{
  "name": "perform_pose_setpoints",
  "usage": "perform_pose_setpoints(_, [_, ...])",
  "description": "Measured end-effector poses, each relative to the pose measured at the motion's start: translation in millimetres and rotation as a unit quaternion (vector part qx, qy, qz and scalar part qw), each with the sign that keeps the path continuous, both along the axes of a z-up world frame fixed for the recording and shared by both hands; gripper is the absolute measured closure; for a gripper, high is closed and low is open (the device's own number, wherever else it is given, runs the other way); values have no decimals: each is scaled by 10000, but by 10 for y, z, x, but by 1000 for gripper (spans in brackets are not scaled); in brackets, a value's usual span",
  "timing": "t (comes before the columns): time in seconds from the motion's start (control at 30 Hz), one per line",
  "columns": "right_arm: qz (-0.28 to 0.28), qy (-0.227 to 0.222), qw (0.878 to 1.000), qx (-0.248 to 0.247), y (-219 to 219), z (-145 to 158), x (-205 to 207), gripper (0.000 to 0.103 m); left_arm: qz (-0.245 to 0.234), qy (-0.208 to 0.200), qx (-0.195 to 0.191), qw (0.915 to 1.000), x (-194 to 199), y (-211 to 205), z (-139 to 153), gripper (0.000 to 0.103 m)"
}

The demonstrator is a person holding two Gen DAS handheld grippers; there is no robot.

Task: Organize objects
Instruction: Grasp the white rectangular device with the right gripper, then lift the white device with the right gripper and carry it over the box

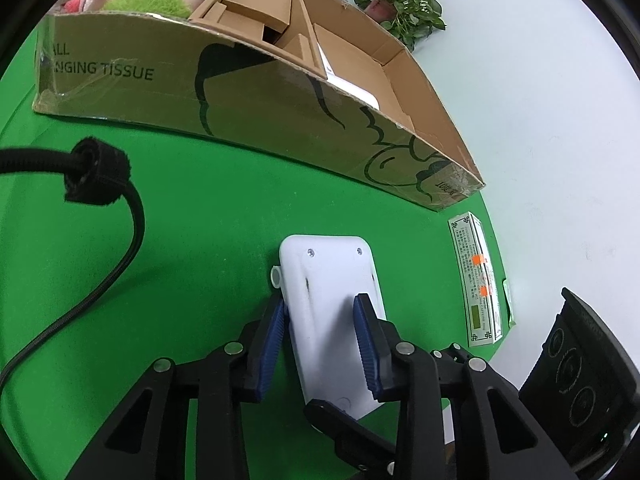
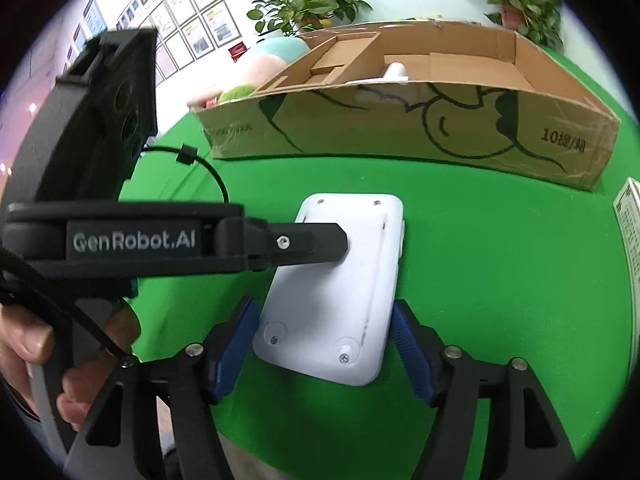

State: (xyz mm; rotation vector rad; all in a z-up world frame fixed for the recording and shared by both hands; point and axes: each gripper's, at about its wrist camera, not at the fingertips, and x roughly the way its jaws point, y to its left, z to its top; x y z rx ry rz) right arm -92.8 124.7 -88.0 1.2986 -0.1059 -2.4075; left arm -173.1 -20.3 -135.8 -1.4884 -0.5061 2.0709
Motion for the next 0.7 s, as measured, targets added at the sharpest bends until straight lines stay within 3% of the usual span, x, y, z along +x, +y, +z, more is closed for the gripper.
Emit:
perform_pose_setpoints(0.37, [-59, 279, 9955, 906, -168, -50, 91, 35, 6, -207, 116, 9997, 17, 12, -57, 73])
perform_pose_setpoints(0.7, [-333, 356, 9957, 783, -43, -17, 86, 37, 7, -128, 189, 9997, 46, 147, -20, 76])
